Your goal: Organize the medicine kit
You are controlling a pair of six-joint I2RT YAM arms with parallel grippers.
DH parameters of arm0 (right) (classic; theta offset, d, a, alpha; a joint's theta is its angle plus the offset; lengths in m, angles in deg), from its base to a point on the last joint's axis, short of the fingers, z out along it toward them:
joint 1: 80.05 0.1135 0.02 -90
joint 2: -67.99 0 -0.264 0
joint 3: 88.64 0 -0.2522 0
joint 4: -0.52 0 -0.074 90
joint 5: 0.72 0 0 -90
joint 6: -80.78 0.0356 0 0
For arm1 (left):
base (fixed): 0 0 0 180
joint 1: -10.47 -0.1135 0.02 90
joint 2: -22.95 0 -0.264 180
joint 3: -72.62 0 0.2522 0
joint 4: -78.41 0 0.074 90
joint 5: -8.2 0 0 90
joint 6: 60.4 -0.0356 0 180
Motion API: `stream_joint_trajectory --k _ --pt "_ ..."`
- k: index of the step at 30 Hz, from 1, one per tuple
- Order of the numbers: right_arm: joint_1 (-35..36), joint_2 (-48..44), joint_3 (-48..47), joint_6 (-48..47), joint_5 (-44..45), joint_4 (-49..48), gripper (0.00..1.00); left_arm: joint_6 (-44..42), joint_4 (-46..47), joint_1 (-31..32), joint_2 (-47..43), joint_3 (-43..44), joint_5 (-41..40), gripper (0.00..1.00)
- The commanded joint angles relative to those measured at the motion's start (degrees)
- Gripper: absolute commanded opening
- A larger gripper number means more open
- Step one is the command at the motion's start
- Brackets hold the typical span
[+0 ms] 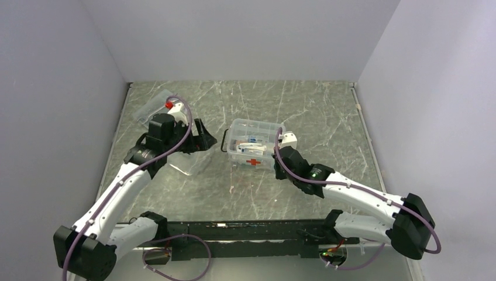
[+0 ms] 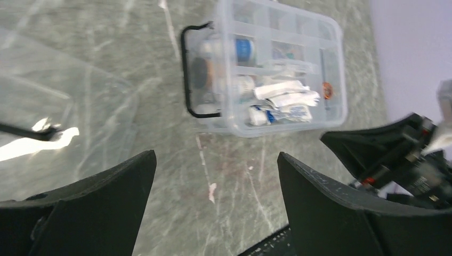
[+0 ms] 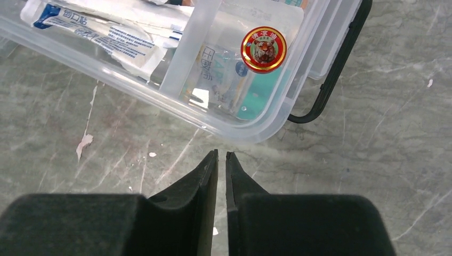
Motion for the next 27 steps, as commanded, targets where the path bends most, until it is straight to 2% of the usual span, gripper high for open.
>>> stream_joint_trajectory --k 1,4,17,23,27 --pt "-0.1 -3.9 -3.0 -2.0 -1.6 2.8 0.15 -1.0 -9.5 -0.4 -3.6 2.4 -13.8 0.94" --pt "-0.1 -6.1 -3.1 -2.1 -2.8 3.3 0.19 0.6 -10.8 -2.7 -4.5 1.5 -16.0 0.99" --pt "0.2 -12.6 -2.0 -0.7 -6.8 4.7 0.23 6.5 -15.6 -12.8 3.9 3.3 -16.0 1.0" --pt "0.3 -14.9 -1.1 0.1 -8.0 4.8 0.24 9.2 -15.6 -17.1 6.6 2.7 -15.9 0.99" --pt "0.3 -16.5 -0.5 -0.1 -7.5 5.1 0.24 10.0 -14.6 -18.3 9.3 2.9 -13.4 0.94"
